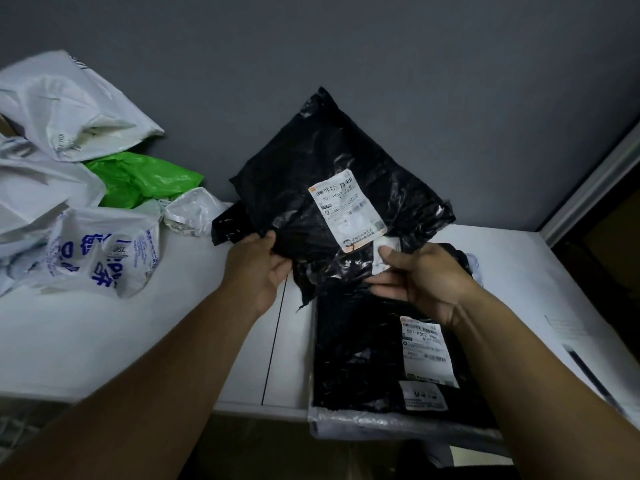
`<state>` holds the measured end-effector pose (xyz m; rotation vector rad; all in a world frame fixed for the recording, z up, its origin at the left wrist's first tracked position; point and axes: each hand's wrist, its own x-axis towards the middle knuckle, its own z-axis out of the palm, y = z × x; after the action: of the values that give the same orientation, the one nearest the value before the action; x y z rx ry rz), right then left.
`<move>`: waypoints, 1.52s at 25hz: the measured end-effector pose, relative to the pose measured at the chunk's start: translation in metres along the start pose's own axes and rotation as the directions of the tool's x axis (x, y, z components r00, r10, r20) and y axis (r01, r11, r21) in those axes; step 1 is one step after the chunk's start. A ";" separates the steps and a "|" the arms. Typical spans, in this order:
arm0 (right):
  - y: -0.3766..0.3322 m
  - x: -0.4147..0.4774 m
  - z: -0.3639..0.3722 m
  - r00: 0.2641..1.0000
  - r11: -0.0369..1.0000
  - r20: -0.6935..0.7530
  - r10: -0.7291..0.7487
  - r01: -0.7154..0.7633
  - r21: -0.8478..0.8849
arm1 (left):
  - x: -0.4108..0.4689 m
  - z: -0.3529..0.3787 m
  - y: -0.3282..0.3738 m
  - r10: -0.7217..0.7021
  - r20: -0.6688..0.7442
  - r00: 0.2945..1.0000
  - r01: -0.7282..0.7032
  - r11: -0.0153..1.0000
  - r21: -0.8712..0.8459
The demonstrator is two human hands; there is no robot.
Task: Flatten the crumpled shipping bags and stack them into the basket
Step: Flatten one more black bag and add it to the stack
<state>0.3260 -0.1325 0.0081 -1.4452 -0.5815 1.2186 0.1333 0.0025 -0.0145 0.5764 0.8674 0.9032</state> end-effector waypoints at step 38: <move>0.048 0.058 -0.049 0.787 0.184 -0.199 -0.584 -0.110 -0.977 | 0.024 0.063 -0.118 0.372 0.287 0.883 -0.346 0.102 0.933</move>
<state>0.3772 -0.1156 -0.0640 -2.5000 -1.2494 -0.1285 0.2451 -0.0425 -0.0782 2.0474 1.3294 0.6599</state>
